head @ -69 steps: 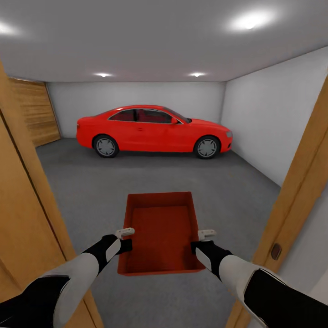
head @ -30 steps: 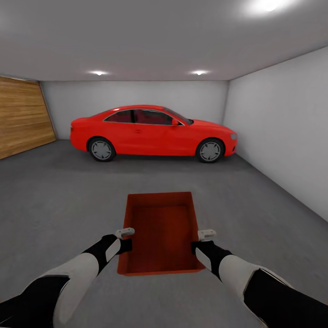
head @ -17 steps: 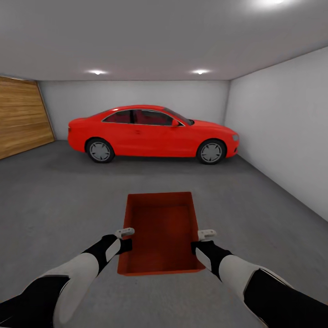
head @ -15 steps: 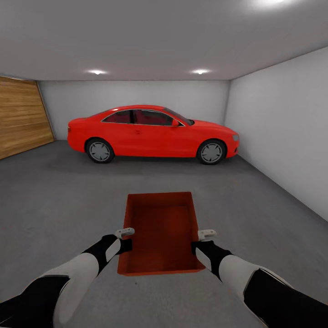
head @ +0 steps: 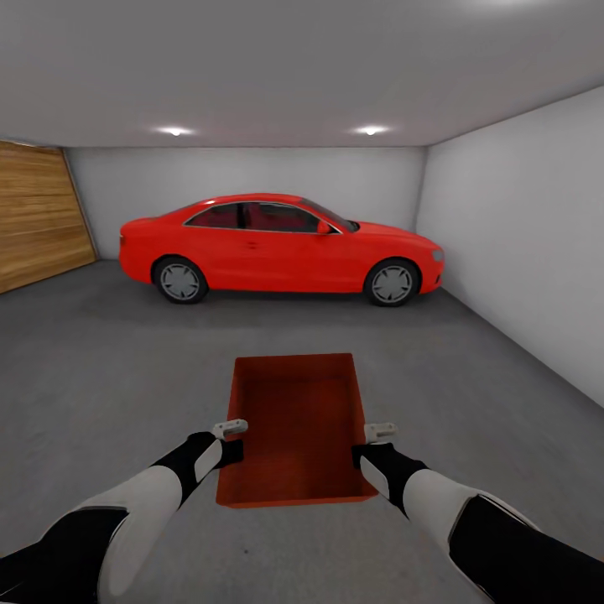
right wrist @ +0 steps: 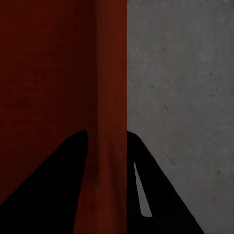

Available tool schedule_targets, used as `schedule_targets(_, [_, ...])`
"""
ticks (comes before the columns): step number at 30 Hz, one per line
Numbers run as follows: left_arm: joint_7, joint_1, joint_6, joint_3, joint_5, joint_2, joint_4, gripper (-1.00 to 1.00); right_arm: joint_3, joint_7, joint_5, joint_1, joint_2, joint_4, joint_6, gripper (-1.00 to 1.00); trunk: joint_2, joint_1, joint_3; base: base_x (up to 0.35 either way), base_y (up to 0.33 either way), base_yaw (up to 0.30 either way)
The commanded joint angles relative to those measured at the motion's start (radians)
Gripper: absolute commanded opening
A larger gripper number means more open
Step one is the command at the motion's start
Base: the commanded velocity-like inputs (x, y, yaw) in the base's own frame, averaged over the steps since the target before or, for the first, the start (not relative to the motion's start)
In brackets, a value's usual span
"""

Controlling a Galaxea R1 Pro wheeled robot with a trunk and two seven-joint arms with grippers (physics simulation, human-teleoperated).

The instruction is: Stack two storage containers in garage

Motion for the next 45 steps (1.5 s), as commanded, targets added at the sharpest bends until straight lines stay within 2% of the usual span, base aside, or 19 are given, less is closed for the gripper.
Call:
schedule_targets(1, [0.01, 0.0, 0.006, 0.008, -0.014, -0.001, -0.004, -1.0, 0.017, -0.003, -0.015, 0.0, 0.012, -0.003, 0.006, -1.0, -0.002, 0.001, -0.001, 0.322, 0.0, 0.0])
schedule_targets(45, [0.01, 0.0, 0.006, 0.008, -0.014, -0.001, -0.004, -1.0, 0.017, -0.003, -0.015, 0.0, 0.01, -0.003, 0.006, -1.0, -0.002, 0.001, -0.001, 0.322, 0.0, 0.0])
